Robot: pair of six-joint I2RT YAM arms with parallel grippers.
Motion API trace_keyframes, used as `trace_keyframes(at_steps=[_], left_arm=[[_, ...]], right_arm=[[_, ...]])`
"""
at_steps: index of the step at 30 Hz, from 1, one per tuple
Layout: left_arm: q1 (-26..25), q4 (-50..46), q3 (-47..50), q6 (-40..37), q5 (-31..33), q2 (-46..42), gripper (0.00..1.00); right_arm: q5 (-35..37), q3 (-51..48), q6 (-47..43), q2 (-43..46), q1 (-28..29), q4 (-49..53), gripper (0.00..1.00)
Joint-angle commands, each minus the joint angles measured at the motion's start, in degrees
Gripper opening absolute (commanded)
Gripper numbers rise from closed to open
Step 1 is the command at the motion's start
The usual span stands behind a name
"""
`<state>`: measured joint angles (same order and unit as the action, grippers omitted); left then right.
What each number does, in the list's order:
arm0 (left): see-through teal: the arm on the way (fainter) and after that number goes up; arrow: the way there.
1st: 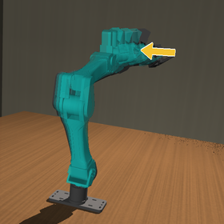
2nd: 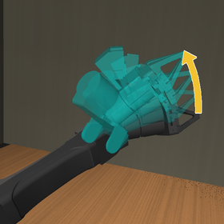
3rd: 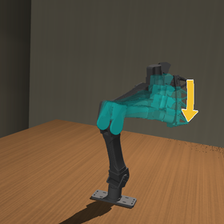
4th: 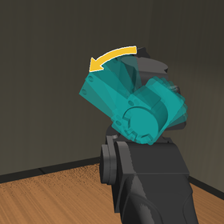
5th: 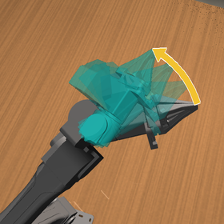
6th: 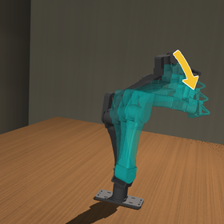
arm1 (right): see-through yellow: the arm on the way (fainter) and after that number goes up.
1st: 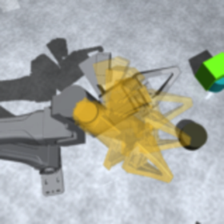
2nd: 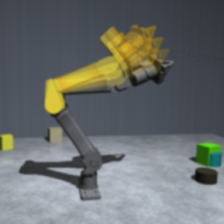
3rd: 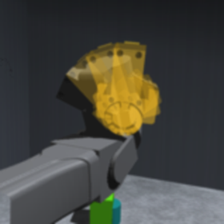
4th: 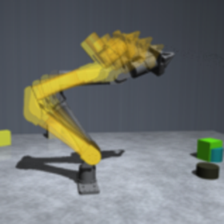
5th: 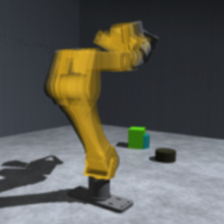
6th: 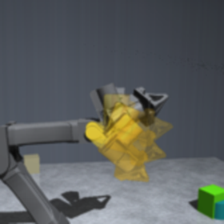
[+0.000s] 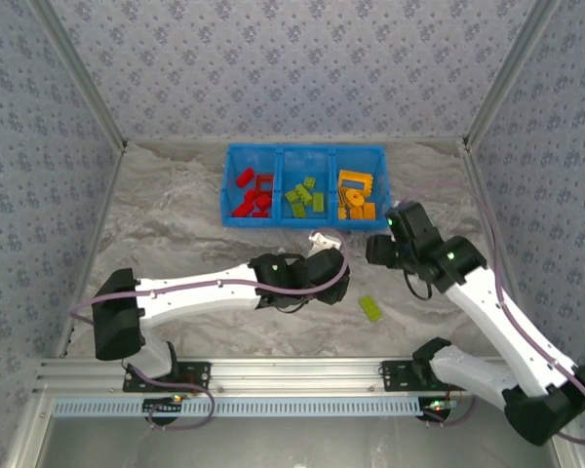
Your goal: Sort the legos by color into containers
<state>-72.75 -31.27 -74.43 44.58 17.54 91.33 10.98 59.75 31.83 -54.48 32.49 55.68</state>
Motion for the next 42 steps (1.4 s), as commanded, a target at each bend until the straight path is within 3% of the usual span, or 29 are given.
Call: trace_keyframes(at_steps=[1, 7, 12, 19, 27, 35, 42], left_arm=[[1.74, 2.54, -0.29, 5.52, -9.34, 2.93, 0.64], [3.89, -0.19, -7.39, 14.04, -20.1, 13.37, 0.65], [4.04, -5.96, -19.55, 21.35, -27.27, 23.79, 0.66], [3.52, -7.98, -28.04, 32.74, -33.48, 32.39, 0.68], [3.01, -16.18, -35.89, 40.02, -33.01, 38.39, 0.63], [3.0, -18.85, -39.71, 43.46, -32.44, 42.37, 0.53], [2.98, -19.75, -40.82, 45.29, -32.45, 45.07, 0.5]], right_arm=[[7.58, -2.3, 8.43, 5.4, 4.63, 8.49, 0.6], [13.45, 2.4, 13.32, 8.92, 12.89, 17.53, 0.59], [18.32, 10.86, 10.11, 10.87, 15.76, 19.15, 0.59], [12.34, 13.65, -1.28, 14.23, 15.96, 14.15, 0.65], [13.02, 15.93, -0.86, 15.1, 15.95, 16.08, 0.66], [12.97, 14.86, 0.39, 15.1, 15.98, 15.42, 0.66], [12.97, 13.76, 0.64, 15.43, 15.96, 15.29, 0.66]])
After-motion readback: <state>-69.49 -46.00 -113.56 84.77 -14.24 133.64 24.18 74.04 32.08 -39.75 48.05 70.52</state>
